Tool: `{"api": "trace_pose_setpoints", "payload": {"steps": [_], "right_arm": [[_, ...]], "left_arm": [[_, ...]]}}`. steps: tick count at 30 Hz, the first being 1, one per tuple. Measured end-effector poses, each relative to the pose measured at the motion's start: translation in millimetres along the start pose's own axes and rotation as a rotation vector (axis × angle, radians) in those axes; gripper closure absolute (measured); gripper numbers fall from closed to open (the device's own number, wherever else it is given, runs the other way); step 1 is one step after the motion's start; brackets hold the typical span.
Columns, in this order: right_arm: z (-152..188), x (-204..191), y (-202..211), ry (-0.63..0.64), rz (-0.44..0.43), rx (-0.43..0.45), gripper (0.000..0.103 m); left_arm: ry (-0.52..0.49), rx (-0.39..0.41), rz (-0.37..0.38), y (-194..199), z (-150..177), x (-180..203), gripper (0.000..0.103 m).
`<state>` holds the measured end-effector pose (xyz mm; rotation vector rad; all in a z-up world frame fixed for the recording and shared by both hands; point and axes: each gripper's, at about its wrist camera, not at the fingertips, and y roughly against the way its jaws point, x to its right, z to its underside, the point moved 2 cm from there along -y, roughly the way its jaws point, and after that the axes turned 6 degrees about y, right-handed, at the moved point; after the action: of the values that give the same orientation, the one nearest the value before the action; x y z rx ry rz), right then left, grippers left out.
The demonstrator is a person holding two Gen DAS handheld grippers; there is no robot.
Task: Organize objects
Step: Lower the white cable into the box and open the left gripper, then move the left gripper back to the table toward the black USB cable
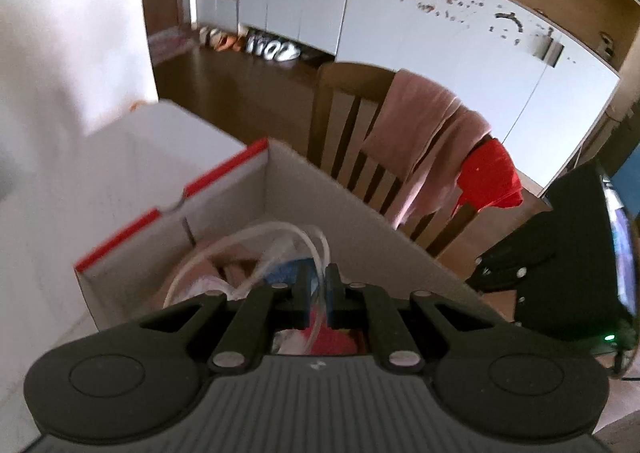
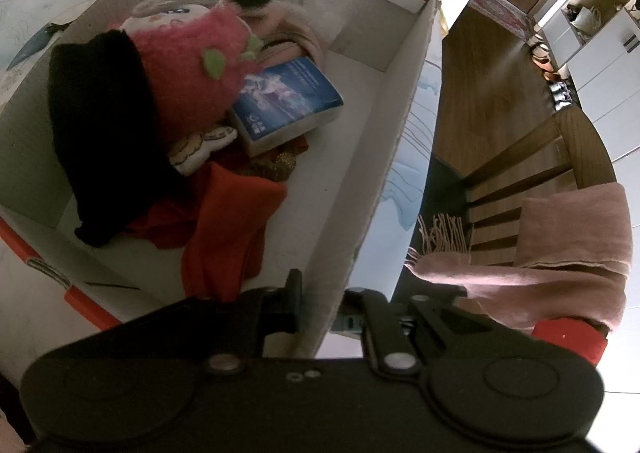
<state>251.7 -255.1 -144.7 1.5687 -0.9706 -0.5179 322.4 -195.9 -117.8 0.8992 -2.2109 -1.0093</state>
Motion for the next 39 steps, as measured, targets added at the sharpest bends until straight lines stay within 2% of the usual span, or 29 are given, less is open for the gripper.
{"api": "trace_pose_setpoints", "payload": {"steps": [4, 11, 17, 20, 21, 22, 32, 33, 37, 39], "right_arm": [[-0.2, -0.3, -0.5, -0.001, 0.000, 0.000, 0.093], [0.0, -0.4, -0.8, -0.001, 0.000, 0.000, 0.093], [-0.1, -0.9, -1.5, -0.002, 0.001, -0.002, 0.093], [-0.2, -1.0, -1.6, -0.002, 0.001, -0.002, 0.093], [-0.3, -1.1, -1.5, -0.001, 0.002, -0.002, 0.093], [-0.4, -1.1, -1.4, -0.001, 0.002, -0.002, 0.093], [0.2, -0.8, -1.9, 0.000, 0.002, -0.003, 0.093], [0.0, -1.1, -2.1, 0.001, 0.002, -0.004, 0.093], [0.9, 0.1, -2.3, 0.002, 0.002, -0.005, 0.093], [1.5, 0.5, -2.5, 0.002, 0.002, -0.006, 0.092]], "left_arm": [[0.064, -0.026, 0.023, -5.8, 10.0, -12.3, 0.097], [0.115, -0.007, 0.047, 2.1, 13.7, -19.8, 0.095], [0.147, 0.026, 0.061, 17.5, 18.9, -22.4, 0.080], [0.155, 0.055, 0.058, 31.6, 22.0, -22.4, 0.065], [0.160, 0.065, 0.056, 36.3, 23.1, -23.0, 0.053], [0.163, 0.079, 0.055, 41.4, 24.6, -23.8, 0.046], [0.204, 0.157, -0.003, 90.1, 43.8, -40.6, 0.046], [0.209, 0.165, -0.011, 95.7, 46.4, -43.5, 0.044], [0.243, 0.186, -0.036, 116.9, 59.3, -59.9, 0.028], [0.252, 0.195, -0.071, 125.9, 67.4, -68.3, 0.024]]}}
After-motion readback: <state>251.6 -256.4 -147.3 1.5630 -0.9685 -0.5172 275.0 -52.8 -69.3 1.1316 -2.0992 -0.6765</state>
